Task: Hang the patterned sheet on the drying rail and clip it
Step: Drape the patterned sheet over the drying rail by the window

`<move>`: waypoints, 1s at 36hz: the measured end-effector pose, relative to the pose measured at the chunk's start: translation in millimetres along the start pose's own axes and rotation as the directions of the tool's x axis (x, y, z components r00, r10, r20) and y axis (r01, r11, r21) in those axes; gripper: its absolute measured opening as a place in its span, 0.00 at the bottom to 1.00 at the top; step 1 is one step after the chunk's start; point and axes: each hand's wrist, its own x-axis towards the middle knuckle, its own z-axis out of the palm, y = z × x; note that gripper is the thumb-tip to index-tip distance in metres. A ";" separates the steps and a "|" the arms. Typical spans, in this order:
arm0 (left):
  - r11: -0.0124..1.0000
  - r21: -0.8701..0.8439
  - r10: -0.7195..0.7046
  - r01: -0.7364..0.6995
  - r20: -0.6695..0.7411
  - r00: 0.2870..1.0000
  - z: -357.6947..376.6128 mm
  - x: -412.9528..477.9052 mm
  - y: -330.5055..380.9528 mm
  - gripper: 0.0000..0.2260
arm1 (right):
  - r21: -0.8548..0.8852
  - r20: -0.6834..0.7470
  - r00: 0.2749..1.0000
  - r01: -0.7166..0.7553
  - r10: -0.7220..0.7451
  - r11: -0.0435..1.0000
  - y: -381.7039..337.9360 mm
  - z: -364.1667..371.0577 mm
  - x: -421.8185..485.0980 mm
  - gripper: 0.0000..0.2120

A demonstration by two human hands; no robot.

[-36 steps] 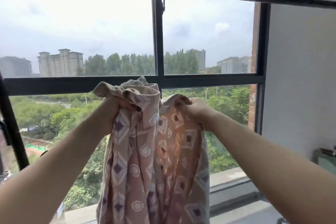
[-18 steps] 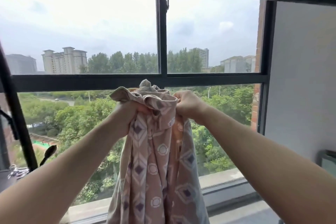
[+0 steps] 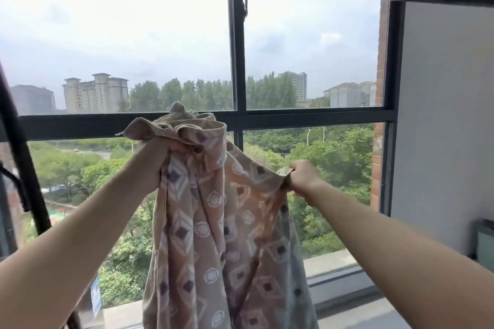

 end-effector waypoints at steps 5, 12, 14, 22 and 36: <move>0.996 -0.058 0.071 -0.070 0.019 0.997 -4.1 -13.7 -0.1 0.05 | 0.668 -0.327 0.941 0.295 -0.087 0.683 -95.1 -56.7 -0.6 0.15; 0.983 -0.170 0.071 -0.070 -0.001 0.997 -1.4 -17.3 -8.7 0.16 | -0.123 -0.046 0.887 0.451 -0.459 0.884 -84.6 -39.5 -25.1 0.07; 0.986 -0.169 0.012 -0.013 -0.006 1.000 2.8 -15.4 -17.4 0.19 | -0.121 -0.049 0.895 0.435 -0.443 0.892 -75.7 -25.8 -18.4 0.14; 0.943 -0.321 0.014 0.083 0.291 0.957 34.3 -28.1 -30.2 0.21 | -0.007 -0.145 0.865 0.485 -0.481 0.874 -102.5 -1.6 -23.9 0.17; 0.971 -0.238 -0.013 0.037 0.102 0.995 16.5 -23.6 -18.2 0.25 | -0.125 0.302 0.918 0.307 -0.258 0.944 -66.6 12.9 -29.8 0.11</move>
